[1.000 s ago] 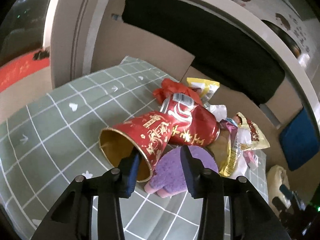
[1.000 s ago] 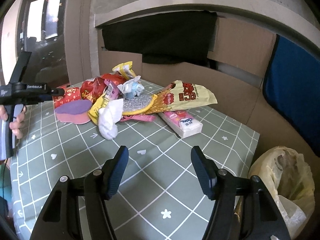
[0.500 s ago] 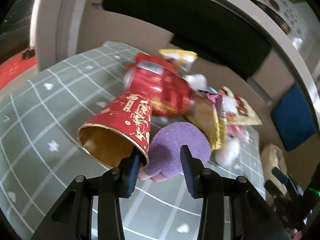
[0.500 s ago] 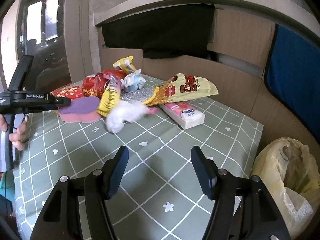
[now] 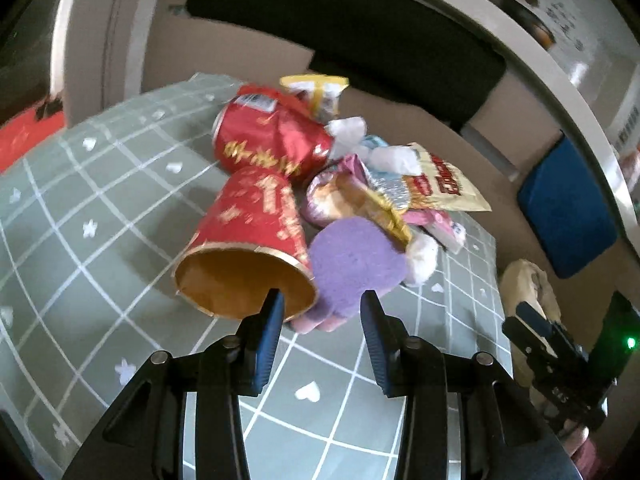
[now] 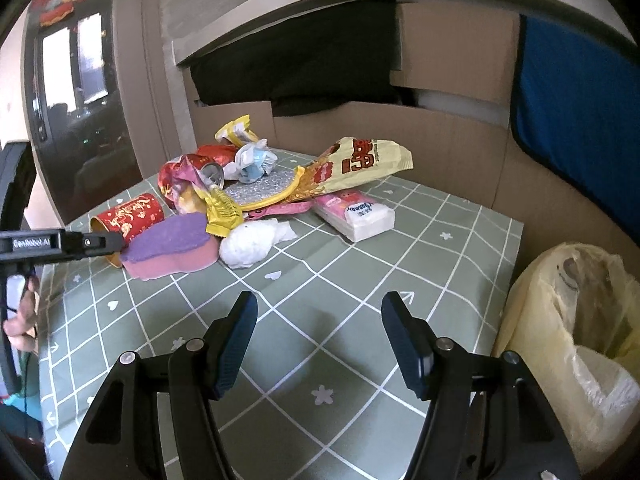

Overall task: Collect trash
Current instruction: 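Move the left gripper toward the red paper cup and close on its rim, then lift the red paper cup with the left gripper while the right gripper grasps a yellow wrapper, then carry the cup and wrapper over the trash bin and open both grippers, then return both grippers over the table toward the red can, then grasp the red WALOVI can with the left gripper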

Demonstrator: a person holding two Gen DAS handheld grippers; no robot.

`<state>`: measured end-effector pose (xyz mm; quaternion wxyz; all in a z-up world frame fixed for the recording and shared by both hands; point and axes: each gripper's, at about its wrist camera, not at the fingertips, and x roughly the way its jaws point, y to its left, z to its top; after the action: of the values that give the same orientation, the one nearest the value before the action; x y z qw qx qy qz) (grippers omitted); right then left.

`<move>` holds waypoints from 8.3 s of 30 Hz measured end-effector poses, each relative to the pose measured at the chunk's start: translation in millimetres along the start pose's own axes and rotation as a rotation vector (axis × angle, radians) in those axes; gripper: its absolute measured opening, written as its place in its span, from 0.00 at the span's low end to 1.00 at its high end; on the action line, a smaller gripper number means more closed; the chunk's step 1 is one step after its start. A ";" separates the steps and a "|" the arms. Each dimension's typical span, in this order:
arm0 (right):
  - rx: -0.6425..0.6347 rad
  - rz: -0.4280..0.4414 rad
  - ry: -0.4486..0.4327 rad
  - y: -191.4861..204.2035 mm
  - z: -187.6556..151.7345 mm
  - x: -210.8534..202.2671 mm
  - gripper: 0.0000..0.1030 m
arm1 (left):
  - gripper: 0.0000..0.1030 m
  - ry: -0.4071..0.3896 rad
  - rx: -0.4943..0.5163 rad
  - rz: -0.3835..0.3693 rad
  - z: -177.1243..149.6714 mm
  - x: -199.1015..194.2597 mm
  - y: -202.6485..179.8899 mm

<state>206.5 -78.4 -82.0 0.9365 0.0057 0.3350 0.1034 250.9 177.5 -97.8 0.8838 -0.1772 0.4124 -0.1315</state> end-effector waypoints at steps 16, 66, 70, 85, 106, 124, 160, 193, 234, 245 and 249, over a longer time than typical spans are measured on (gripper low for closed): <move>-0.078 0.053 -0.016 23.6 14.1 0.9 0.59 | 0.39 -0.031 -0.124 0.056 8.3 13.7 18.7; -0.129 0.193 0.095 48.1 88.4 78.1 0.22 | 0.08 -0.188 -0.022 0.055 39.5 -15.9 15.8; -0.114 0.191 0.074 39.5 91.3 67.8 0.22 | 0.05 -0.218 0.050 0.104 50.4 -19.5 -6.5; 0.032 0.124 -0.084 -33.7 100.1 -14.8 0.22 | 0.05 -0.301 0.326 -0.006 50.4 -35.1 -146.7; 0.248 -0.258 -0.188 -212.4 41.8 -136.2 0.22 | 0.05 -0.074 0.529 -0.363 2.4 67.2 -357.4; 0.409 -0.272 -0.094 -267.5 -8.1 -100.6 0.39 | 0.46 0.157 0.443 -0.418 -1.7 135.0 -354.0; 0.054 0.087 -0.031 -39.2 43.3 -14.0 0.40 | 0.46 -0.152 0.210 0.115 46.0 -67.6 -27.7; -0.177 0.341 0.270 42.2 25.0 55.7 0.41 | 0.46 -0.203 0.097 0.051 132.0 3.5 38.0; -0.232 0.419 0.278 39.0 4.5 37.1 0.48 | 0.45 0.161 0.078 -0.266 68.2 39.4 40.6; -0.100 0.331 0.203 -11.7 -3.3 19.2 0.48 | 0.50 0.266 0.188 -0.271 39.9 33.7 6.9; -0.088 0.342 0.181 -10.2 -2.0 14.9 0.48 | 0.52 0.322 0.148 -0.306 37.8 42.3 4.0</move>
<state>218.5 -85.5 -93.7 0.8706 0.0123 0.4072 0.2758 307.0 172.8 -105.9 0.7869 -0.1494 0.5058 -0.3205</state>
